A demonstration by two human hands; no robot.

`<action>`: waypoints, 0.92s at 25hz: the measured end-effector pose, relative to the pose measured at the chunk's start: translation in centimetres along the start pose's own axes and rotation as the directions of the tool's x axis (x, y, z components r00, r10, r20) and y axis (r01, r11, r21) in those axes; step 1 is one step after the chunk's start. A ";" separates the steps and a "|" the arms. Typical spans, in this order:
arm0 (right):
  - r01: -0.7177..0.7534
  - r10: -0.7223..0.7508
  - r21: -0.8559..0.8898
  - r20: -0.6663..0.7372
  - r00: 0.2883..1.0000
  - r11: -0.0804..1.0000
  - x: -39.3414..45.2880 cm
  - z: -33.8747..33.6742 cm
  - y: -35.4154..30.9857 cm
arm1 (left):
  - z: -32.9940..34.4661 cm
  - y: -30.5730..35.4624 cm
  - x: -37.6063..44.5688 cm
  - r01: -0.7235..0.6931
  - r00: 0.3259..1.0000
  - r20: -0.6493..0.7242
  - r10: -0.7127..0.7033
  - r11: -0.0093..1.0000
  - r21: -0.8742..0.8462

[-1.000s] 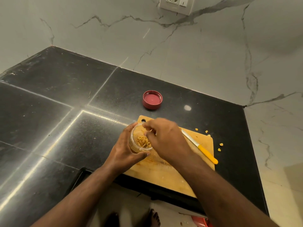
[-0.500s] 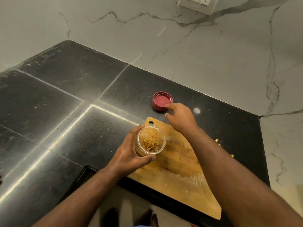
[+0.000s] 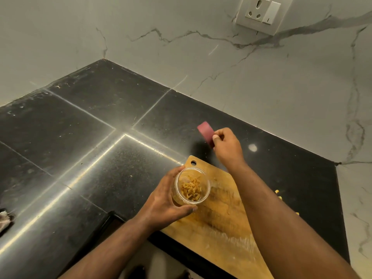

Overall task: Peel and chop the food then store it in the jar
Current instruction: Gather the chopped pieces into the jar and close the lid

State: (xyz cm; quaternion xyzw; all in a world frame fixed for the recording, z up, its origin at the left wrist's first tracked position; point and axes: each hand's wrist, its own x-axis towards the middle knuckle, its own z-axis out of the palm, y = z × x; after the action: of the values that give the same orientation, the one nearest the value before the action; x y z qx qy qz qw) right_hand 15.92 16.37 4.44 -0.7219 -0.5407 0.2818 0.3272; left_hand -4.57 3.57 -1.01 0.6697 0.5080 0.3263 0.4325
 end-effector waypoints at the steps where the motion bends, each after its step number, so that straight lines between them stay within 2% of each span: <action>1: -0.060 0.055 0.183 0.032 0.998 0.981 -1.0 -0.9 -0.5 | 0.0 0.0 0.0 0.001 1.000 0.001 -0.001 1.000 0.001; 2: -0.087 0.067 0.277 0.081 0.994 0.957 -2.3 -1.7 -1.0 | 0.0 0.0 0.0 0.003 1.000 0.001 -0.003 1.000 0.002; 4: -0.057 0.021 0.254 0.142 0.990 0.966 -4.8 -3.1 -1.6 | -0.1 0.0 0.0 0.005 1.000 0.004 -0.005 1.000 0.004; 6: 0.016 -0.035 0.208 0.092 0.995 0.978 -6.7 -4.0 -1.7 | -0.1 0.1 0.0 0.004 1.000 0.006 -0.004 1.000 0.005; 8: 0.024 -0.039 0.340 0.038 0.999 0.940 -8.4 -5.0 -1.6 | 0.0 0.1 0.0 0.004 1.000 0.008 -0.004 1.000 -0.001; 10: -0.104 0.055 0.547 0.105 0.993 0.830 -9.9 -5.7 -1.5 | -0.1 0.1 0.0 0.001 1.000 0.007 -0.001 1.000 -0.008; 12: -0.245 0.135 0.600 0.223 0.965 0.762 -11.4 -5.8 -1.2 | -0.1 0.1 0.0 -0.003 1.000 0.006 0.003 1.000 -0.030; 14: -0.302 0.176 0.518 0.278 0.944 0.800 -12.4 -4.8 -0.7 | -0.1 0.2 0.0 -0.010 1.000 0.006 0.010 0.999 -0.044; 19: -0.333 0.240 0.352 0.281 0.929 0.875 -14.0 -2.4 -0.1 | -0.1 0.4 -0.1 -0.027 1.000 0.014 0.028 0.997 -0.069; 21: -0.284 0.206 0.242 0.301 0.931 0.928 -14.2 -2.2 -0.4 | -0.1 0.3 -0.1 -0.026 1.000 0.016 0.027 0.996 -0.087; 23: -0.138 0.125 0.024 0.305 0.944 0.990 -14.3 -2.2 -0.6 | 0.0 0.0 0.0 -0.013 1.000 0.013 0.015 0.993 -0.119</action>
State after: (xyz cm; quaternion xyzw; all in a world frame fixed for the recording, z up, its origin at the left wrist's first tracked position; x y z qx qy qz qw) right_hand 13.56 2.36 7.04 -0.6971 -0.5285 0.4224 0.2373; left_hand -4.57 3.52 -0.98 0.6485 0.4798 0.3545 0.4729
